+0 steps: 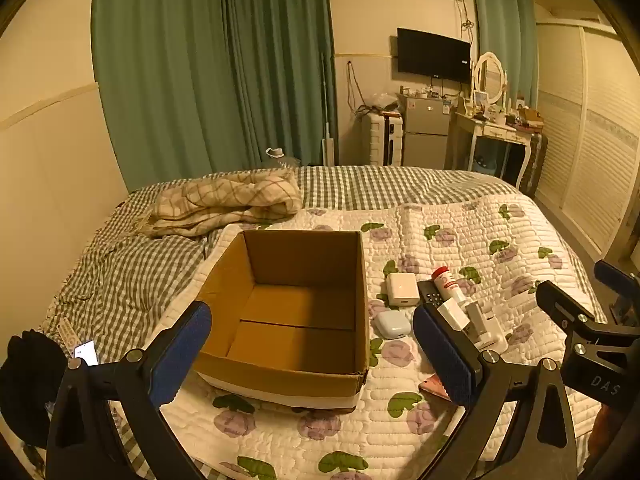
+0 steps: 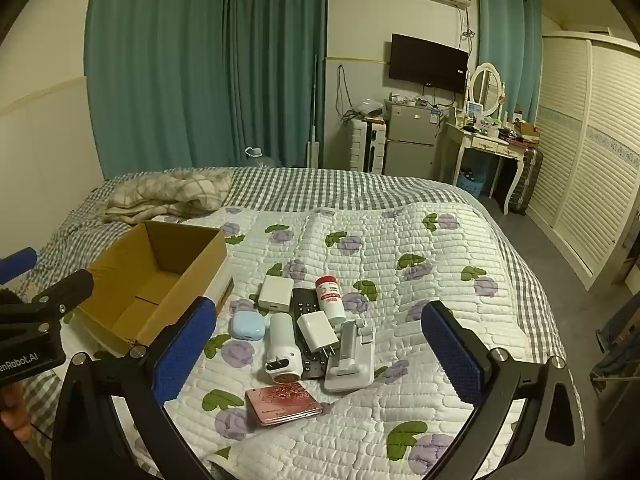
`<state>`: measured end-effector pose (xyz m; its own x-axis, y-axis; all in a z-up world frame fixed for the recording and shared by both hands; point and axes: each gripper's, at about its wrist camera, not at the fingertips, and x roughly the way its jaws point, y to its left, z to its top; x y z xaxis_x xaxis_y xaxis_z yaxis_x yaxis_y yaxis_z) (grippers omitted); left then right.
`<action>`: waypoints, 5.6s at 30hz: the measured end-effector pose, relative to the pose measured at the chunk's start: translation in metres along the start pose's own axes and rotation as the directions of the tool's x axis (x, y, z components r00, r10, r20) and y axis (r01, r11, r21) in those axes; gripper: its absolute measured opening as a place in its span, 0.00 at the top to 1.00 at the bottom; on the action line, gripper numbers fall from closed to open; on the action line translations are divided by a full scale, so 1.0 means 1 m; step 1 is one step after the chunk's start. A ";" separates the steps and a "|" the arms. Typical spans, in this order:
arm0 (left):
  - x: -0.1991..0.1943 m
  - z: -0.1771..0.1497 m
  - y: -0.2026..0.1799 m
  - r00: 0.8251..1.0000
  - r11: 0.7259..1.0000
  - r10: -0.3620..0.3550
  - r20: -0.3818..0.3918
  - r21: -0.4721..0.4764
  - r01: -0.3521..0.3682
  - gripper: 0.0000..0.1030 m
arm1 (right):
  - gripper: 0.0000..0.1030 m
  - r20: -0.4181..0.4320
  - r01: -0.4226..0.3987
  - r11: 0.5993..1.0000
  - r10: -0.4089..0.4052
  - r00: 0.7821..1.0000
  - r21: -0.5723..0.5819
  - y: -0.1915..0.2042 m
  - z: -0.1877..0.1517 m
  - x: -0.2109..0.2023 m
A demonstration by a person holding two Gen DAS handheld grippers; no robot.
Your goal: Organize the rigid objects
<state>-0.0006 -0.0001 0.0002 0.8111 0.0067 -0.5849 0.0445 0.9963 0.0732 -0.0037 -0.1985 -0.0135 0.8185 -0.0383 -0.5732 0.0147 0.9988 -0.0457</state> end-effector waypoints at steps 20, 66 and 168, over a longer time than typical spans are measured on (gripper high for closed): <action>0.003 -0.003 -0.001 1.000 1.000 0.005 -0.021 0.008 -0.004 0.00 | 0.00 -0.002 0.007 1.000 -0.007 1.000 -0.001 -0.002 -0.004 0.001; 0.001 -0.004 -0.004 1.000 1.000 0.009 -0.019 0.015 -0.008 0.00 | 0.00 -0.013 0.011 1.000 -0.012 1.000 -0.006 0.000 -0.011 0.001; 0.142 -0.020 0.118 0.897 0.990 0.083 -0.435 0.141 -0.023 0.91 | 0.57 -0.288 -0.163 0.986 0.146 0.947 -0.037 0.038 -0.030 0.146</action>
<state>0.1088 0.1196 -0.0904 0.4776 0.1254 -0.8696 0.1073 0.9740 0.1994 0.0987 -0.1672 -0.1233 0.6115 0.1009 -0.7848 -0.1404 0.9899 0.0178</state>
